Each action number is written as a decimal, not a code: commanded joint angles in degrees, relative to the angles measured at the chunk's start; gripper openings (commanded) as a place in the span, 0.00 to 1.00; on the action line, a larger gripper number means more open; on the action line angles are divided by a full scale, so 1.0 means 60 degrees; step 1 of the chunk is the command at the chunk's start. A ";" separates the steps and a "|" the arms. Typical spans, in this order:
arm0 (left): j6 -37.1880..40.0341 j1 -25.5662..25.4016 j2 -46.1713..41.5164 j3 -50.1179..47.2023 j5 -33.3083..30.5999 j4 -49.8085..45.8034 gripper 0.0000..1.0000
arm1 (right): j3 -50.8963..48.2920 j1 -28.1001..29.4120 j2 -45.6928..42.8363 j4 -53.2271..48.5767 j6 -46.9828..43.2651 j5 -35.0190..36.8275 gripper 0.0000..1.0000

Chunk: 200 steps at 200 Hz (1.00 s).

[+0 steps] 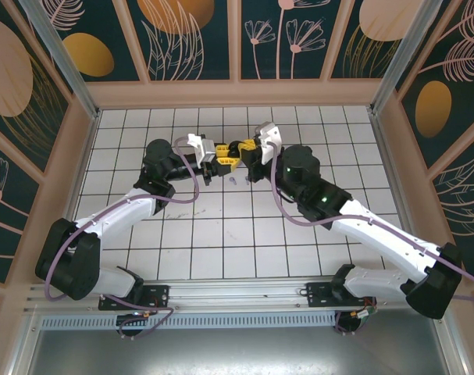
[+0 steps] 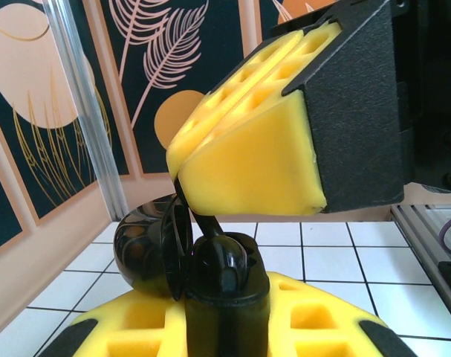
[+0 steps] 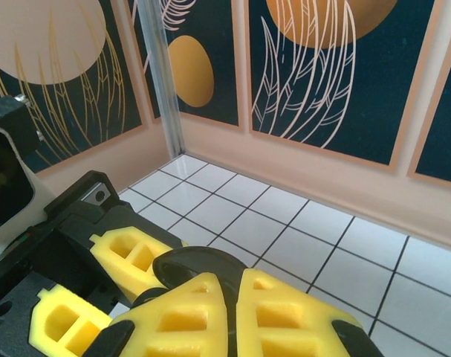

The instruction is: Insert wireless bluetooth earbuds into charging case

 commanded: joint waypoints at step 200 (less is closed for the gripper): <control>-0.0759 -0.0005 0.0277 0.0307 -0.0259 0.1329 0.00 | 0.0155 -0.0141 -0.0538 -0.0521 0.0924 -0.0228 0.66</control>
